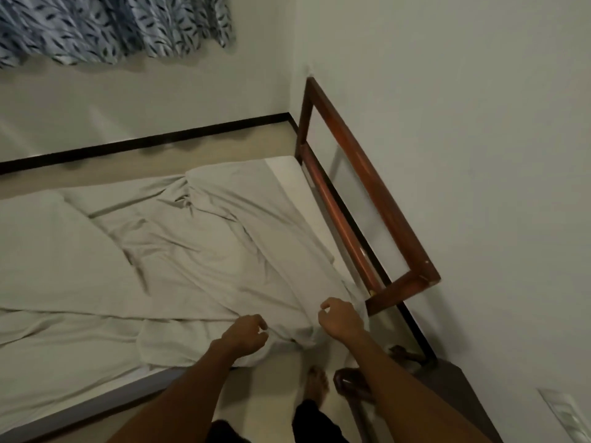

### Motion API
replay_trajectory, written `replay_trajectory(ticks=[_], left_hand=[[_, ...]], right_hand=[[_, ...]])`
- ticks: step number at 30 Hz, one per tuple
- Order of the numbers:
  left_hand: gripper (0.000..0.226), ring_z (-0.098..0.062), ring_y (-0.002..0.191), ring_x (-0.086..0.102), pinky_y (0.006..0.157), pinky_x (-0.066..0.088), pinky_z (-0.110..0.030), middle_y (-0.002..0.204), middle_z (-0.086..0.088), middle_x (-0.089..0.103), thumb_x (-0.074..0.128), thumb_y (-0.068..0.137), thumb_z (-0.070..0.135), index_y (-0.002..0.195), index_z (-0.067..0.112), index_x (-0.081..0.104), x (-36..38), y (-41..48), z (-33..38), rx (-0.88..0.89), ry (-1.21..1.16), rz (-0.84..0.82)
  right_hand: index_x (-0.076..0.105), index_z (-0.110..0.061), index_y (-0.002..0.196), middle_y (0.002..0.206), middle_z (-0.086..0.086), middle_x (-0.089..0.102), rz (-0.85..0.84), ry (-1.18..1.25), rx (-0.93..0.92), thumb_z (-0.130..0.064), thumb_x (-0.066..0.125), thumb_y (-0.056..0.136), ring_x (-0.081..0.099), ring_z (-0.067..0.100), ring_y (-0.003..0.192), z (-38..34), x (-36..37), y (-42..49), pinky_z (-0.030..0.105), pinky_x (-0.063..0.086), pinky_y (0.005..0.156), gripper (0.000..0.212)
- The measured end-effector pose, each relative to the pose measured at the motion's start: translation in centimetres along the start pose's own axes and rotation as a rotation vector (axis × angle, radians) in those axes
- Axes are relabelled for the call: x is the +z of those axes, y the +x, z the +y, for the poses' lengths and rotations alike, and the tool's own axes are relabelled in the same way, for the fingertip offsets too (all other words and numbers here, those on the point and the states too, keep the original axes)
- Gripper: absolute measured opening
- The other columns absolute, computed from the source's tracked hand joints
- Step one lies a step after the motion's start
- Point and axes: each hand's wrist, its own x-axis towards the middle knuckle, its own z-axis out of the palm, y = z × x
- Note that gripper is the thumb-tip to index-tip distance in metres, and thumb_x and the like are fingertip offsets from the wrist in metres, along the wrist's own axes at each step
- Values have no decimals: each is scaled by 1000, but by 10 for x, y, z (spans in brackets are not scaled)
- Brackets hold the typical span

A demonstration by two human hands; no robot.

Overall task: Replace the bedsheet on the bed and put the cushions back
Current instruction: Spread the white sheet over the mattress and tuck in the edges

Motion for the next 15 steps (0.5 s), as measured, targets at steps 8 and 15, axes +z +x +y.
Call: replay_trajectory(ticks=[8,15], left_hand=[[34,-21,117,62,95,48,-30,122,-5,69,62,98,35,126,17,67,18,83,95,37,57,-107],[30,-22,112,65,94,53,-32,119,-4,71,62,98,33,123,17,68,8,198,120,101,179,-172]], right_hand=[[65,-20,130,132,2,67,-35,115,101,-29,57,95,62,23,120,63,-41,71,33,50,100,37],[68,-27,127,126,-1,69,0,219,225,-30,52,100,63,23,117,94,-33,138,37,52,100,32]])
